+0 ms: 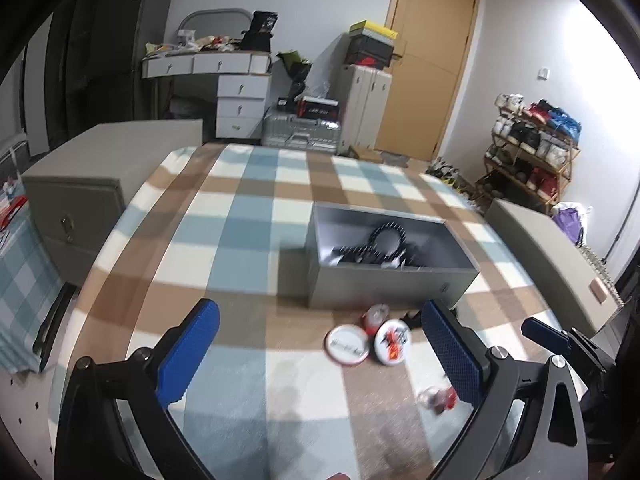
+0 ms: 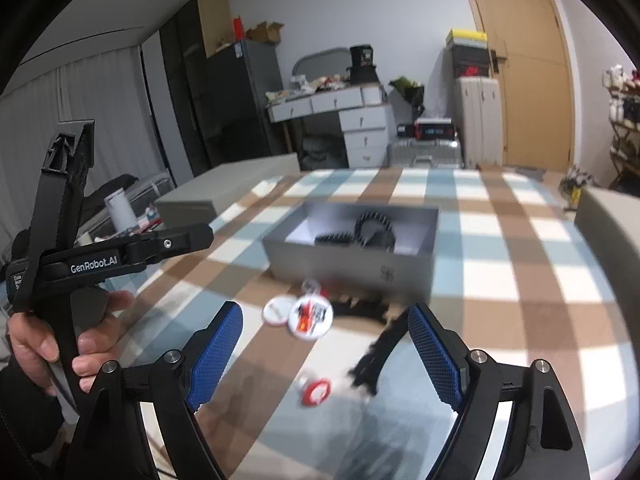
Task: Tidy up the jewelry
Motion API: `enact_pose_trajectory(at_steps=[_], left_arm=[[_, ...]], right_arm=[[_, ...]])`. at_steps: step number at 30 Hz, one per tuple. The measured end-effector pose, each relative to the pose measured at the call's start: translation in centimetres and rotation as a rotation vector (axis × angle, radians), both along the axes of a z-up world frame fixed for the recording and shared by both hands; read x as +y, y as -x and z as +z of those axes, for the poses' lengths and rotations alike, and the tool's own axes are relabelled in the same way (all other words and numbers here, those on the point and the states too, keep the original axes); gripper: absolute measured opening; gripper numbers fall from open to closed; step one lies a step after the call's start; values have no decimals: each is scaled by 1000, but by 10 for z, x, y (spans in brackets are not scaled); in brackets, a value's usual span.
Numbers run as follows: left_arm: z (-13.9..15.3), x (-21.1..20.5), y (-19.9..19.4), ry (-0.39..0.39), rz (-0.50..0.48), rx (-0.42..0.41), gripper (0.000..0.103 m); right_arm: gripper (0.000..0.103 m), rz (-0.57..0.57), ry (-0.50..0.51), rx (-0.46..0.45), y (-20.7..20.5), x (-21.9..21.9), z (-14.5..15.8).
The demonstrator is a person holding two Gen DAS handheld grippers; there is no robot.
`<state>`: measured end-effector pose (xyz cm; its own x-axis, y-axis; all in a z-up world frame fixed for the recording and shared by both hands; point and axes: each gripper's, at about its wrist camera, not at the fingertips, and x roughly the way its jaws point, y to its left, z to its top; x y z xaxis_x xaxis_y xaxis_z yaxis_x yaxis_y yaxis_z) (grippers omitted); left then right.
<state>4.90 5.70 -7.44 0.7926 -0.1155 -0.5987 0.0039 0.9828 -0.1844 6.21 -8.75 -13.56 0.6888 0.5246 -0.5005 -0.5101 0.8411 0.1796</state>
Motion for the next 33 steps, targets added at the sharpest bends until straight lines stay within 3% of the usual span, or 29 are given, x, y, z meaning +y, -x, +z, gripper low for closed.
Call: enact_pose_trajectory(at_steps=[8,17,22,24,33], left_arm=[[-28,6,13,-17,16,96,99],[-43,4,22,-46,8,161,99],[-42,3,23,-51,-1,170,99],[-41,2,23,-50,-9,171,99],[-32,-5,3,-67,-36,173,99]], right_arm=[[83,28,2,126,0,6,-35],[63,34,8,189,-3,16,-51],[38,24,42,192,-5,24,-51],[18,33,38,201,-7,26,-51],[15,47,42,192,-6,27,-51]])
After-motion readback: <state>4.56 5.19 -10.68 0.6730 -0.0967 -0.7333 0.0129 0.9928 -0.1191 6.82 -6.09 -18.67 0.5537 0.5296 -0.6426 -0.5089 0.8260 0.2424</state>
